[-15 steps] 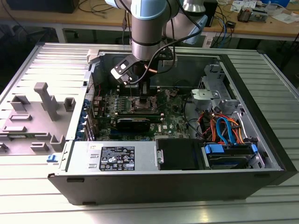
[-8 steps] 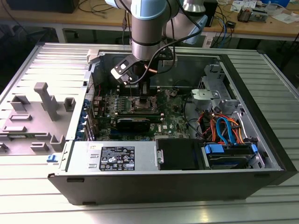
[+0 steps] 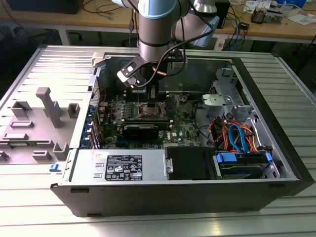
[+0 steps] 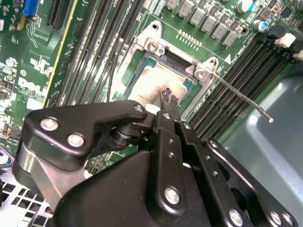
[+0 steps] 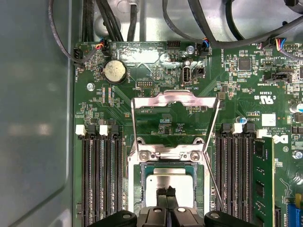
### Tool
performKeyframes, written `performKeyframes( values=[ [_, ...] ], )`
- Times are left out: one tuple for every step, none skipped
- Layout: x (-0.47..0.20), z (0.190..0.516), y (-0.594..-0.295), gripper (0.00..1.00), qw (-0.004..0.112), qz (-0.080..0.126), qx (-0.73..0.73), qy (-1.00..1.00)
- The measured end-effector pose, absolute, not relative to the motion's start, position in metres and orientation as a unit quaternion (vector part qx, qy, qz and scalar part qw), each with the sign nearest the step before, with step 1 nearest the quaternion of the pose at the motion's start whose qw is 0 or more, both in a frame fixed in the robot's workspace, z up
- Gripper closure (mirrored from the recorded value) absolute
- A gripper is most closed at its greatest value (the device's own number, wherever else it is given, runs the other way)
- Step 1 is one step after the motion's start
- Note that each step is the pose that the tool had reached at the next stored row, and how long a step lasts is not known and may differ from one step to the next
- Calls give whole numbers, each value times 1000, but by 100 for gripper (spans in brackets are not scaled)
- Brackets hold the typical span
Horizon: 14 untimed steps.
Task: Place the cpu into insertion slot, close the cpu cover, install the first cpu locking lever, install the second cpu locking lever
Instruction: 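Close the cpu cover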
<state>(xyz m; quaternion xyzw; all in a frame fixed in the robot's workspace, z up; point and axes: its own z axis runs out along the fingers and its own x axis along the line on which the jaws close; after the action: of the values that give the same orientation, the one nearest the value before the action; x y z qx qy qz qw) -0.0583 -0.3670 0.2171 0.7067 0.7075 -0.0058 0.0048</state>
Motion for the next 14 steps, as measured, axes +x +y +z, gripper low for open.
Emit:
performKeyframes(
  values=[
    [-58, 217, -367, 89, 5, -6, 707, 707],
    [-58, 217, -367, 89, 5, -6, 707, 708],
    [-58, 217, -367, 89, 5, -6, 707, 708],
    [-57, 217, -367, 89, 5, -6, 707, 708],
    [-54, 217, -367, 89, 5, -6, 707, 708],
    [-53, 217, -367, 89, 5, -6, 707, 707],
    [-53, 217, -367, 89, 5, -6, 707, 707],
    [-53, 218, -367, 89, 5, -6, 707, 707],
    [-53, 219, -367, 89, 5, -6, 707, 707],
    [-53, 220, -367, 89, 5, -6, 707, 707],
    [-53, 222, -367, 89, 5, -6, 707, 707],
    [-52, 224, -367, 89, 5, -6, 707, 708],
    [-53, 224, -367, 89, 5, -6, 707, 708],
    [-53, 224, -367, 89, 5, -6, 707, 707]
  ],
)
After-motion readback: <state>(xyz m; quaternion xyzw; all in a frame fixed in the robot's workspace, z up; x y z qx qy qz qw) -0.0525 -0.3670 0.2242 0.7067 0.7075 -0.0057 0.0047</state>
